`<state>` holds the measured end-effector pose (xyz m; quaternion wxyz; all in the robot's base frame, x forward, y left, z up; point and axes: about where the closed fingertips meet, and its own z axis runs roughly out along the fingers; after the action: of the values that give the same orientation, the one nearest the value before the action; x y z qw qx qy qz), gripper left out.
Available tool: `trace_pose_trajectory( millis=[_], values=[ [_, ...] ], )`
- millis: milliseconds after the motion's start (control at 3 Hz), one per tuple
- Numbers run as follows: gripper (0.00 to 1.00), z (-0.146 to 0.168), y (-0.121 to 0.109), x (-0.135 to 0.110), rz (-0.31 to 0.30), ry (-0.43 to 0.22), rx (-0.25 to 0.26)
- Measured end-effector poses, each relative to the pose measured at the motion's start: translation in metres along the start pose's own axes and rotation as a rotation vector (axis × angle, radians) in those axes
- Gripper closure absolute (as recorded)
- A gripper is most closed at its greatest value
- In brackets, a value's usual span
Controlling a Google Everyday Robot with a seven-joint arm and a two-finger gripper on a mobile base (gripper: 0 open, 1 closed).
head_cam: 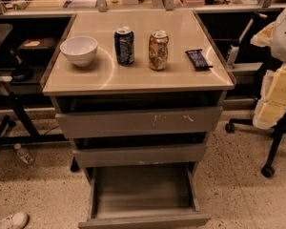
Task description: Close bottom drawer
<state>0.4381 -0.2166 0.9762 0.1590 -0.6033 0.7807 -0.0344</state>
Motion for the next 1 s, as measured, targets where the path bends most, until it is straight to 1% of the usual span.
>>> trace_pose_trajectory(
  millis=[333,667,1000],
  values=[
    [0.00,0.0000,0.0000,0.0000,0.000,0.000,0.000],
    [0.20,0.0000,0.0000,0.0000,0.000,0.000,0.000],
    [0.43,0.0000,0.0000,0.0000,0.000,0.000,0.000]
  ],
)
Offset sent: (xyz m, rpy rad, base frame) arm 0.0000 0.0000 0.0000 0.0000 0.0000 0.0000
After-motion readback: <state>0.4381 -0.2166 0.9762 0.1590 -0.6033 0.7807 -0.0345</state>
